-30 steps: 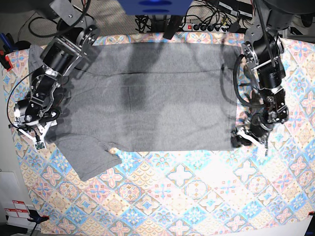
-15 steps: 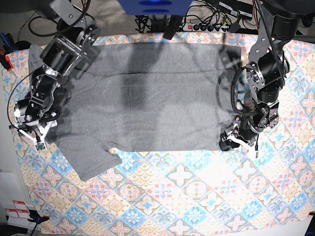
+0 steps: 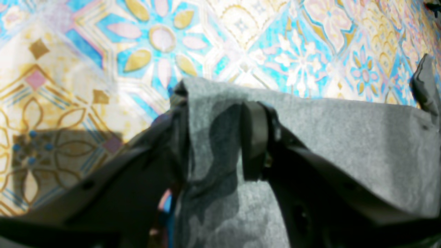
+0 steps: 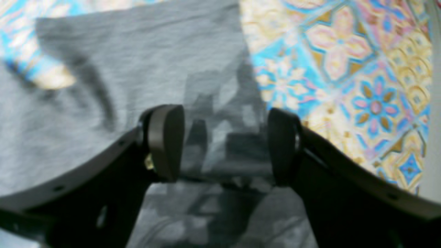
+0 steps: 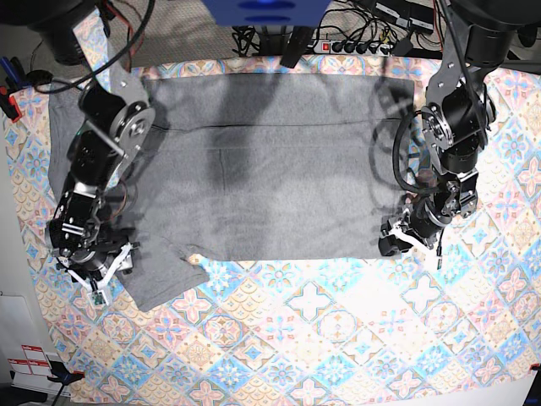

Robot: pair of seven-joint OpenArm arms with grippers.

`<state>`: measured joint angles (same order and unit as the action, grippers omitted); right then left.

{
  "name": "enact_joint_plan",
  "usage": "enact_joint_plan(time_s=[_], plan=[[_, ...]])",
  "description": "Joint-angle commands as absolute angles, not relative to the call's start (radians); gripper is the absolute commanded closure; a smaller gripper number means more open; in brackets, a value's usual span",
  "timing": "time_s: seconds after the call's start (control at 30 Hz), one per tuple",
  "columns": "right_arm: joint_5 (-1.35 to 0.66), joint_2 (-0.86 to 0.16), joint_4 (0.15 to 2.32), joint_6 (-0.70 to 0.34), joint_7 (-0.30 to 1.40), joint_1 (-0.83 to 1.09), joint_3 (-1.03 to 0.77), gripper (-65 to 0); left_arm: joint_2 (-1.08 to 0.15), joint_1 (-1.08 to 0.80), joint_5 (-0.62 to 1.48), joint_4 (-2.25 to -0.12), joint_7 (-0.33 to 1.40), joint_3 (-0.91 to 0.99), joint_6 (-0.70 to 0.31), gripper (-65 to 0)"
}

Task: Fold the T-shirt properly
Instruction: 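Lower both grippers and pinch the shirt's side edges near the hem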

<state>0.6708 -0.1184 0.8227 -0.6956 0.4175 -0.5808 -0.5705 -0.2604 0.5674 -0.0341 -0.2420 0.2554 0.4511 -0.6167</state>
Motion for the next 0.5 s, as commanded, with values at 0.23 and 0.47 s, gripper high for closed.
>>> enact_joint_plan(time_s=[0.23, 0.47], plan=[[0.656, -0.302, 0.374, -0.533, 0.136, -0.73, -0.621, -38.1, -0.26, 0.553, -0.077, -0.239, 0.328, 0.447, -0.608, -21.6], [0.659, -0.36, 0.202, -0.487, -0.007, -0.736, -0.671, -38.1, -0.282, 0.553, -0.077, -0.239, 0.328, 0.447, -0.61, -21.3]])
